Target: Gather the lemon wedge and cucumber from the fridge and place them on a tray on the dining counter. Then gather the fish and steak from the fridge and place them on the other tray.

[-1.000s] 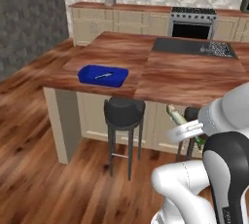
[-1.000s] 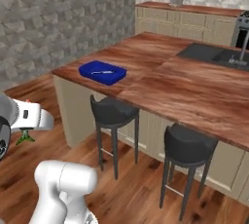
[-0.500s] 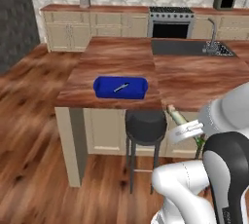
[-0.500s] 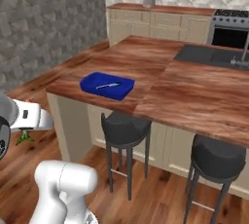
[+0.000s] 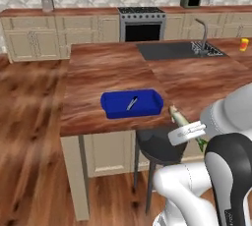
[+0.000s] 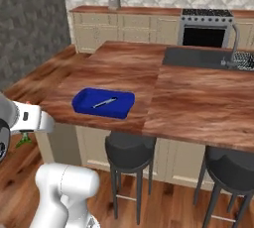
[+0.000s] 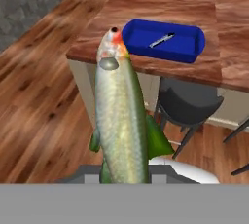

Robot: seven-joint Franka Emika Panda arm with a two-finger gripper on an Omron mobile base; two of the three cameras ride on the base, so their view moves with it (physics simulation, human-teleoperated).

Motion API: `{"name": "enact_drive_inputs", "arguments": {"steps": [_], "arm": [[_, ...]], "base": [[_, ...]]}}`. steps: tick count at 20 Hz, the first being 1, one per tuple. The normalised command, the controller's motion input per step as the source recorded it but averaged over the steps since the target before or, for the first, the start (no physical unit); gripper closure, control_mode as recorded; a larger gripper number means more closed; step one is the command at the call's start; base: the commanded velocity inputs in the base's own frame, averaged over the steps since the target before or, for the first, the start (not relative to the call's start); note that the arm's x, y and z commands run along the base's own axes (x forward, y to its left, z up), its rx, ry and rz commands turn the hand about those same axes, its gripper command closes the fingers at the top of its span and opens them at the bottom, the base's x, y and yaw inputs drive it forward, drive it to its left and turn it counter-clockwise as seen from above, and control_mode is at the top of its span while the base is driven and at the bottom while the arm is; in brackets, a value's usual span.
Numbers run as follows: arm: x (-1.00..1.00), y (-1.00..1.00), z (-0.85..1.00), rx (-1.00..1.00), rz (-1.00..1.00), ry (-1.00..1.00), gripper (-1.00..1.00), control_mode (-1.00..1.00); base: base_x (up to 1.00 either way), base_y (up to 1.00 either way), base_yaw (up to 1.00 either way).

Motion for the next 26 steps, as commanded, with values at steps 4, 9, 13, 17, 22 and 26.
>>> {"name": "enact_drive_inputs", "arguments": {"steps": [4,9,13,17,22,26], "arm": [[0.0,0.0,0.0,0.0,0.0,0.0,1.0,1.0],[0.0,0.0,0.0,0.0,0.0,0.0,1.0,1.0],[0.0,0.0,0.0,0.0,0.0,0.0,1.0,1.0],[0.5,0.31,0.0,-0.03,-0.09,0.0,1.0,-1.0],[0.87,0.43,-0.3,-0.08,-0.06,0.02,1.0,-1.0],[0.76,0.13,-0.87,-0.01,-0.01,0.16,1.0,-1.0]], "base": [[0.66,0.56,-0.43],[0.7,0.49,-0.42],[0.82,0.47,-0.37],[0.45,0.3,-0.16],[0.0,0.0,0.0],[0.0,0.0,0.0]]}}
